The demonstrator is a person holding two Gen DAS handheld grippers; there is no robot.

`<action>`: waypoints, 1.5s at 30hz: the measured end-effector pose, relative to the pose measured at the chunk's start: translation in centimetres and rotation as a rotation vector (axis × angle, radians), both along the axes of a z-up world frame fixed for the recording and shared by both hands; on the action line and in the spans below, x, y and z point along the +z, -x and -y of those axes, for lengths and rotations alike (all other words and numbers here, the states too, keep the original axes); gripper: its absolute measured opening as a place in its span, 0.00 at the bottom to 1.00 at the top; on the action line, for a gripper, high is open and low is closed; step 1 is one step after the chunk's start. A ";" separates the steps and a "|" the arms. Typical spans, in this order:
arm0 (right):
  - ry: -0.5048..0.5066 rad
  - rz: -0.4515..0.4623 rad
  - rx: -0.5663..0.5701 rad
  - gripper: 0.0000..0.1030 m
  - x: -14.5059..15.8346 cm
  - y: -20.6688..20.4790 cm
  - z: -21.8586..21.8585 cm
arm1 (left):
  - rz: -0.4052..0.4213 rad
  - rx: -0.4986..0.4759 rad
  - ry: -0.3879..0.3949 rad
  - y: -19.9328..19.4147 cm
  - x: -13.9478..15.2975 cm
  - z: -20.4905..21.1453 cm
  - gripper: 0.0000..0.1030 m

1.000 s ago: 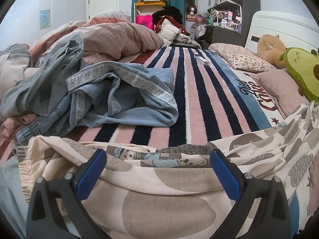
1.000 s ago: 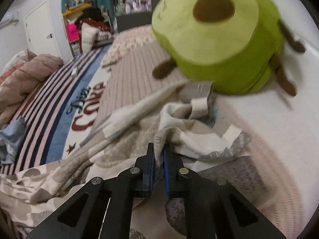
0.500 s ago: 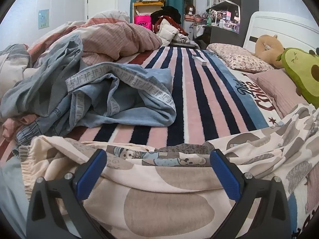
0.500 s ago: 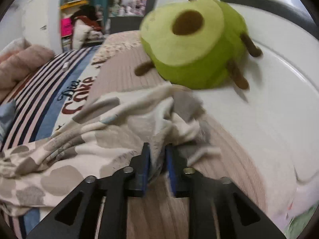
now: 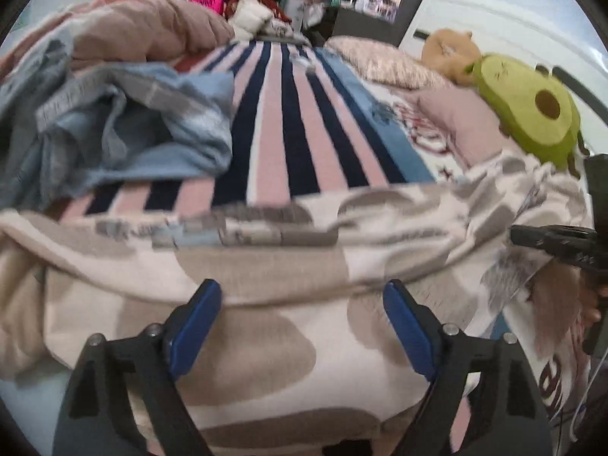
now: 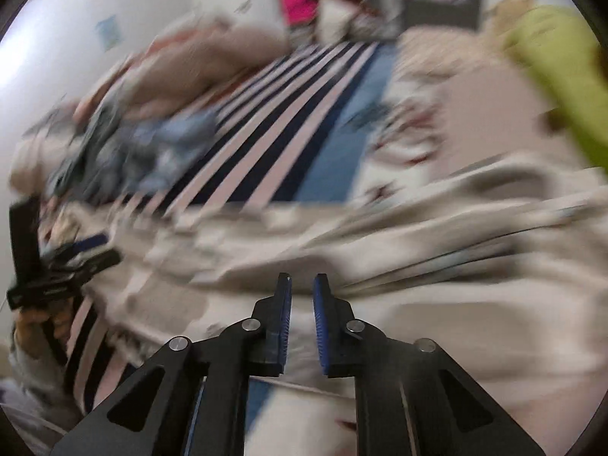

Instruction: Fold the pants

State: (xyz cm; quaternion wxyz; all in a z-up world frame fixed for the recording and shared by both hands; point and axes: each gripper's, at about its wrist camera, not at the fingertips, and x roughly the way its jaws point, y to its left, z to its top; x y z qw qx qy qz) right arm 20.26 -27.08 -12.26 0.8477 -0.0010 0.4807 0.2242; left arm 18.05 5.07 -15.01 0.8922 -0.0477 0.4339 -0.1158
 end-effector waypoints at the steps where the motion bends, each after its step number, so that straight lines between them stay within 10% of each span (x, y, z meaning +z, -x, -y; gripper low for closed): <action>1: 0.017 -0.022 0.023 0.07 -1.4 -0.4 -0.9 | -0.012 0.010 -0.017 -0.2 -0.5 0.0 0.83; 23: 0.052 0.032 -0.217 0.05 -3.1 -9.7 -0.4 | 0.045 0.207 -0.245 -7.2 -0.6 -1.1 0.83; 33: -0.109 0.026 -0.016 0.10 -0.9 -4.1 -3.0 | 0.000 0.104 -0.099 -0.7 1.1 -2.2 0.86; 38: -0.133 -0.081 0.122 0.10 -3.4 -3.0 -7.0 | -0.105 0.113 -0.116 -1.5 -2.0 -2.1 0.83; 45: -0.108 -0.088 0.131 0.10 -5.1 -4.5 -9.4 | -0.035 0.174 -0.166 -4.1 -1.3 -2.3 0.81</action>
